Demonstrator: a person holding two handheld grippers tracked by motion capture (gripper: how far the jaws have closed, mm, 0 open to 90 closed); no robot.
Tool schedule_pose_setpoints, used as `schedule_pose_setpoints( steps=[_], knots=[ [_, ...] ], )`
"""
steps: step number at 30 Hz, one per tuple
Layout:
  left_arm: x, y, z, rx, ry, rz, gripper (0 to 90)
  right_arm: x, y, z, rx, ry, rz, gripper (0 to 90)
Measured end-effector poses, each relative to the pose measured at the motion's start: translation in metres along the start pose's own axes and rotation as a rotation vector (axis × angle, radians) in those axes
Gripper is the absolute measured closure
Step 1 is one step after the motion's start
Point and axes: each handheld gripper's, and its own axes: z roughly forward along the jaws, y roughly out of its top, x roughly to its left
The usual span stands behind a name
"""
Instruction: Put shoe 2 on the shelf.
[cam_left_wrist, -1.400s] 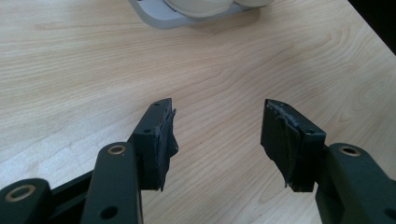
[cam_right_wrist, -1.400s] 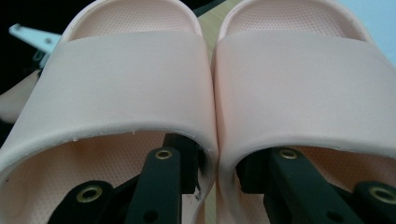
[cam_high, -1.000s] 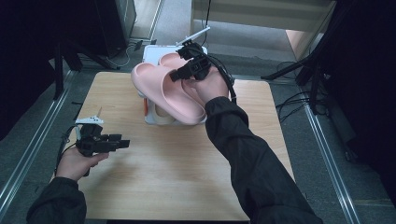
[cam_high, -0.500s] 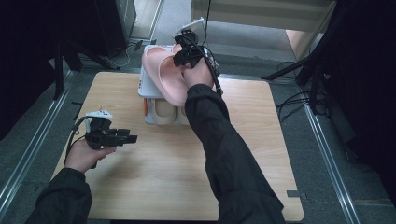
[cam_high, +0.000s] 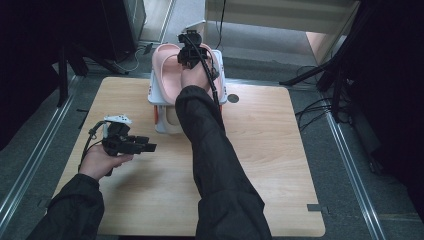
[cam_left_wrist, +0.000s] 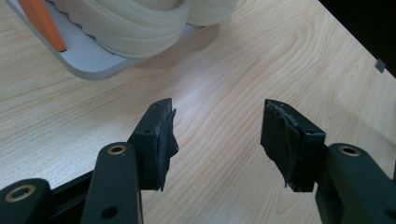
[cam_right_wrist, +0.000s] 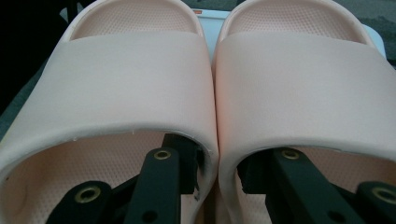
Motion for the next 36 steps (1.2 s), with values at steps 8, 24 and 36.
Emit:
schedule_pose_setpoints(
  steps=[8,24,36],
  knots=[
    [-0.001,-0.001,0.0,0.002,0.0,-0.001,44.2,0.002,0.002,0.007,-0.03,-0.048,0.01,72.4],
    [0.001,-0.003,-0.001,0.006,0.008,-0.007,44.0,-0.007,-0.005,0.007,-0.038,-0.007,0.026,55.8],
    [0.004,-0.003,-0.001,0.006,0.02,-0.019,43.3,-0.02,-0.022,-0.017,-0.037,0.098,-0.013,53.8]
  ],
)
